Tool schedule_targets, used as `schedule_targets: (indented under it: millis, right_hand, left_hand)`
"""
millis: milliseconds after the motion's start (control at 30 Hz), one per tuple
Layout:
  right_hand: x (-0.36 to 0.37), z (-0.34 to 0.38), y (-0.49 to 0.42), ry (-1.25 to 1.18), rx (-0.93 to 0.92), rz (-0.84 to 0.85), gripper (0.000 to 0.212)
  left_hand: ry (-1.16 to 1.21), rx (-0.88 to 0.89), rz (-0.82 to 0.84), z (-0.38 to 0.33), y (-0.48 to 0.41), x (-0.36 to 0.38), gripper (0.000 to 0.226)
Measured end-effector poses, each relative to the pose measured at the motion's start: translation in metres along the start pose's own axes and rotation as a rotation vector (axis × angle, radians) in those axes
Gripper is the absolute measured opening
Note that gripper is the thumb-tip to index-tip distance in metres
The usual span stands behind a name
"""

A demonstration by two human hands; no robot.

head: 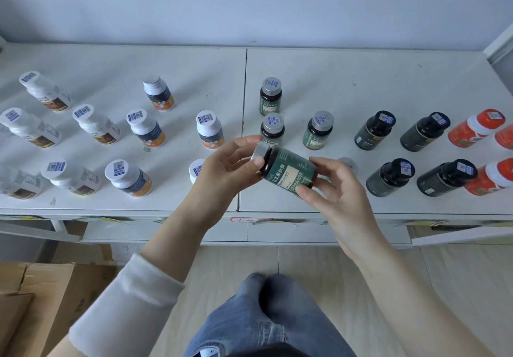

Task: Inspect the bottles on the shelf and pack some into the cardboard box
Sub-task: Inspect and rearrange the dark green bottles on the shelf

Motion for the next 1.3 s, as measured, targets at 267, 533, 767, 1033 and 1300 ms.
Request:
schedule_targets:
  millis: [267, 533, 767, 1033, 1300]
  right_hand:
    - [-0.019, 0.012, -0.009, 0.757, -0.226, -0.101, 0.06]
    - [-0.03, 0.025, -0.018, 1.235, -0.343, -0.176, 0.069]
    - [-0.04, 0.03, -0.029, 1.285, -0.339, -0.18, 0.069]
    - [-0.076, 0.031, -0.055, 1.271, -0.3, -0.149, 0.069]
    - [-0.1, 0.023, -0.097, 1.244, -0.317, -0.028, 0.06]
  left_hand:
    - [-0.573, 0.087, 0.025, -0.01, -0.021, 0.005, 0.037]
    - [-0.996, 0.173, 0.146, 0.024, -0.04, 0.004, 0.038]
    - [-1.065, 0.221, 0.152, 0.039, -0.041, 0.004, 0.04]
    - [-1.102, 0.314, 0.063, 0.014, -0.065, 0.041, 0.048]
    - [-1.287, 0.058, -0.083, 0.063, -0.158, 0.075, 0.047]
Point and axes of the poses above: each hand's wrist, its own y-axis away from the middle knuckle, its own x-axis out of the palm, z = x × y, the point moved 7 cm from there along -y, towards the middle knuckle, and after that the axes turned 15 degrees about y, right-handed, at the moved point
